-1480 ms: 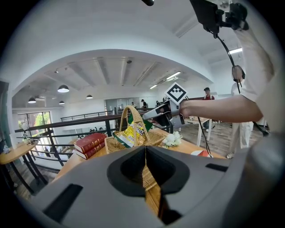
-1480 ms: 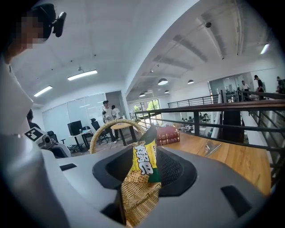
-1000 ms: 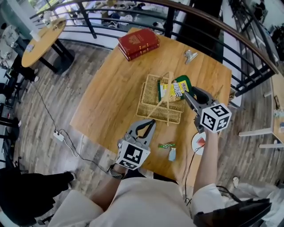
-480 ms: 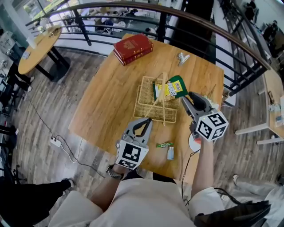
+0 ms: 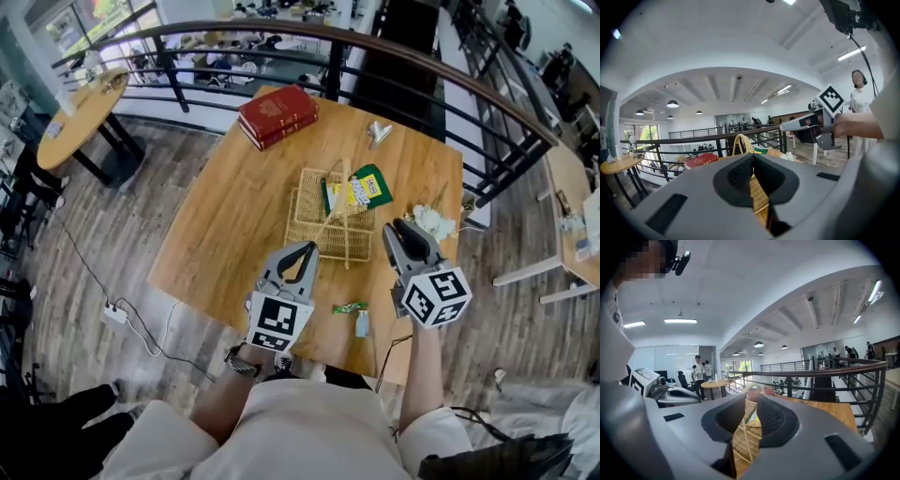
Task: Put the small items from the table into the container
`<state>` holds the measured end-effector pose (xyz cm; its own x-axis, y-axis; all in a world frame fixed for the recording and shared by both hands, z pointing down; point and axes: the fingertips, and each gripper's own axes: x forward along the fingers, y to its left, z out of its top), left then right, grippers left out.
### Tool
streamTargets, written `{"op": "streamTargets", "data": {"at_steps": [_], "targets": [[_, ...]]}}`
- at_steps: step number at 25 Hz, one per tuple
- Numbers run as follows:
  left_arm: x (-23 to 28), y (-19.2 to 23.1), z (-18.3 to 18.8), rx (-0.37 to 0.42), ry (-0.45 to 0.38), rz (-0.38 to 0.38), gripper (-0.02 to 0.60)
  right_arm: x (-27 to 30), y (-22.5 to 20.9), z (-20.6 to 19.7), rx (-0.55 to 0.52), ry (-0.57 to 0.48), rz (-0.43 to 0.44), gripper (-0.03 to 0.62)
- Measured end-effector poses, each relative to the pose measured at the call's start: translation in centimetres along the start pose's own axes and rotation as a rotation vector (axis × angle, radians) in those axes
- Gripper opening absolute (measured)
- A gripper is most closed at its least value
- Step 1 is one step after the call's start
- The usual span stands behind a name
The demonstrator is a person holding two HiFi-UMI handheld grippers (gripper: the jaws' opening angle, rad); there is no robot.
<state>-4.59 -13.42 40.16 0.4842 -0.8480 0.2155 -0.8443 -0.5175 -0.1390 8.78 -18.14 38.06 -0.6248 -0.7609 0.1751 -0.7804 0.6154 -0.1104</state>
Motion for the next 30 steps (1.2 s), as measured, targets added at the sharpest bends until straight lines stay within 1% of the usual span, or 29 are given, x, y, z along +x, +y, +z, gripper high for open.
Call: {"op": "streamTargets", "data": {"at_steps": [3, 6, 9, 12, 16, 20, 25, 30], "targets": [[-0.5, -0.3, 0.9, 0.003, -0.024, -0.030, 0.008, -1.1, 0.7, 0.2, -0.011, -0.003, -0.021, 0.067], [-0.9, -0.7, 1.7, 0.025, -0.037, -0.053, 0.008, -2.3, 1.5, 0.6, -0.020, -0.013, -0.047, 0.056], [-1.2, -0.9, 2.5, 0.044, -0.049, -0.061, 0.008, -3.7, 2.2, 1.1, -0.004, -0.038, -0.064, 0.043], [-1.8, -1.1, 3.4, 0.043, -0.074, -0.075, 0.008, -4.9, 3.1, 1.4, 0.013, -0.051, -0.079, 0.031], [-2.4, -1.9, 4.3, 0.059, -0.102, -0.101, 0.008, -6.7, 3.9, 1.7, -0.018, -0.046, -0.131, 0.025], [-3.0, -2.5, 5.2, 0.077, -0.119, -0.122, 0.008, -8.5, 4.3, 2.1, -0.023, -0.046, -0.186, 0.020], [-3.5, -3.7, 6.5, 0.077, -0.160, -0.175, 0.008, -10.8, 5.0, 2.8, -0.017, -0.076, -0.231, 0.020], [-4.1, -5.4, 7.8, 0.093, -0.189, -0.250, 0.008, -12.4, 6.2, 3.2, -0.010, -0.091, -0.267, 0.020]]}}
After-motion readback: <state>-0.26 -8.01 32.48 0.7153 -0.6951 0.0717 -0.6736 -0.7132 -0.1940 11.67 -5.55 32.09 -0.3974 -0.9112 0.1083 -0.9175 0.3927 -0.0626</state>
